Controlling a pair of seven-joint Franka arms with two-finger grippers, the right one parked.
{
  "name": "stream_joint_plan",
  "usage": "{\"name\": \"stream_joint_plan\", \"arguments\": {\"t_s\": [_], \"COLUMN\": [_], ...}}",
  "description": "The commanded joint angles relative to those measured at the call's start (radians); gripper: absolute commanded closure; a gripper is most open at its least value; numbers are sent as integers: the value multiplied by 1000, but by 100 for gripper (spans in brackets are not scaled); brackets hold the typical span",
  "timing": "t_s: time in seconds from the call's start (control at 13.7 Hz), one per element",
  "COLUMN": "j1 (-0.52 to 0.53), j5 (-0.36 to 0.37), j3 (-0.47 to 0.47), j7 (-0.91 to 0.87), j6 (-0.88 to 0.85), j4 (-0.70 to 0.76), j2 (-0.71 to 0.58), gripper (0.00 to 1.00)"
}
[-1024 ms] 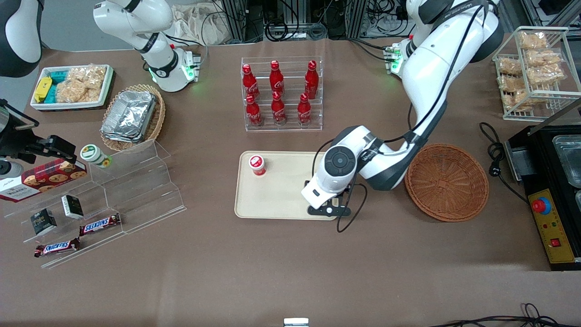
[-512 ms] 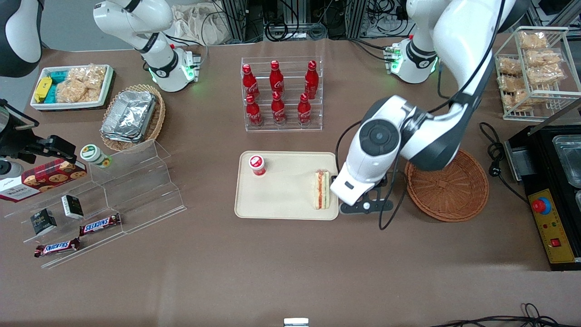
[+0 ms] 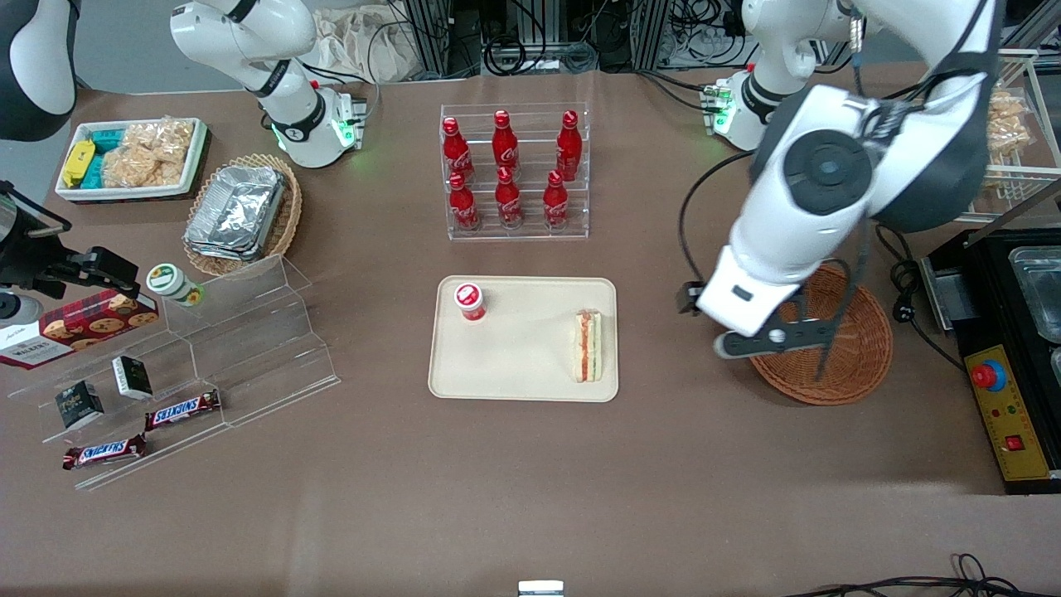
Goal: Place sandwich from basket to tray
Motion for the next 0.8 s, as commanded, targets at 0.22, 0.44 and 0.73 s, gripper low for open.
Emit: {"name": "stream_joint_plan", "arguments": {"t_s": [0.22,0.44,0.73], "j1": [-3,-2,-2], "j5": [-126,-127,-113], "j3": [299,375,375], "j7": [382,500,517], "j6": [70,22,-44], "j4": [-299,-273,-112], "j2": [-247,-231,-132], "gripper": [0,0,0]}}
